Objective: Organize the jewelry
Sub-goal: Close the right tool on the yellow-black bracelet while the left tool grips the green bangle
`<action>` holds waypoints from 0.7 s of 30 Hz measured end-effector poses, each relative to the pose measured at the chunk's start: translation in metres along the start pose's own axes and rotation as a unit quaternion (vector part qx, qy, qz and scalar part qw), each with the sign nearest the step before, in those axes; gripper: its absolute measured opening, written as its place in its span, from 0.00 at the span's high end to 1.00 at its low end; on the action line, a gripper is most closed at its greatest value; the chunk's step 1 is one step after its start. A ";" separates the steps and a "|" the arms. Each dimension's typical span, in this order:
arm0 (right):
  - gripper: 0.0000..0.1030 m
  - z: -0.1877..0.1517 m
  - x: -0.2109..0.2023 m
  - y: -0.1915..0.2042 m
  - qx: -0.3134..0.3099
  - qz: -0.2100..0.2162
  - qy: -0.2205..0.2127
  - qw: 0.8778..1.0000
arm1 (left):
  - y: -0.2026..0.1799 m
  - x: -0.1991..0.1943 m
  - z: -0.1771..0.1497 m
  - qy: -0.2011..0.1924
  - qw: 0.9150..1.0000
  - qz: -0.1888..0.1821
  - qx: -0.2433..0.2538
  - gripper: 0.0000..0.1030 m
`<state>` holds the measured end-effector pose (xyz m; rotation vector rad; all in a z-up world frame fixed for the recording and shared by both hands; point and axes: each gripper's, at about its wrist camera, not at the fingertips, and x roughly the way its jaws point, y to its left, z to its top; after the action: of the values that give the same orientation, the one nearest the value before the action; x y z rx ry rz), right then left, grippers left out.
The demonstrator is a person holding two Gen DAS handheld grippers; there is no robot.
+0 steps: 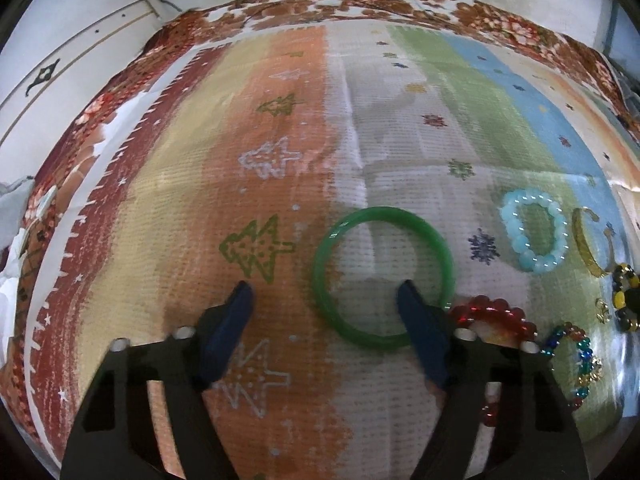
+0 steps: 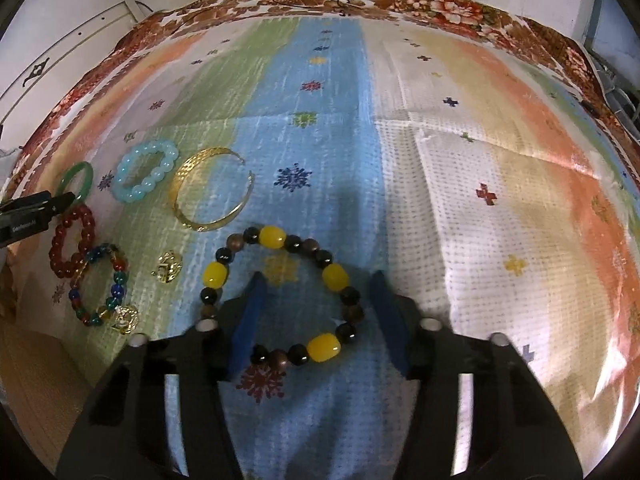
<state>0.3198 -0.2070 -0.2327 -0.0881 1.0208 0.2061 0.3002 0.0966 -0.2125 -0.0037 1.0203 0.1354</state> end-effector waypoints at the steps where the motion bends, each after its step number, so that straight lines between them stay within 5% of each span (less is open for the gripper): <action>1: 0.75 0.000 -0.001 -0.001 0.004 0.004 0.000 1.000 | -0.003 -0.001 -0.001 -0.002 1.000 -0.002 0.007 0.46; 7: 0.87 0.000 -0.002 0.000 0.007 0.010 0.003 1.000 | -0.002 -0.001 -0.001 -0.005 1.000 -0.011 0.001 0.87; 9: 0.87 -0.001 -0.003 -0.001 0.014 0.017 0.004 1.000 | 0.007 -0.002 0.000 -0.004 1.000 -0.024 -0.019 0.92; 21: 0.87 -0.007 -0.045 0.004 0.016 0.026 -0.018 0.999 | 0.018 -0.029 -0.006 -0.029 0.997 -0.047 -0.053 0.93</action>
<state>0.2903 -0.2102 -0.1975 -0.0287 0.9903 0.2381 0.2785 0.1107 -0.1900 -0.1427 0.9521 0.1027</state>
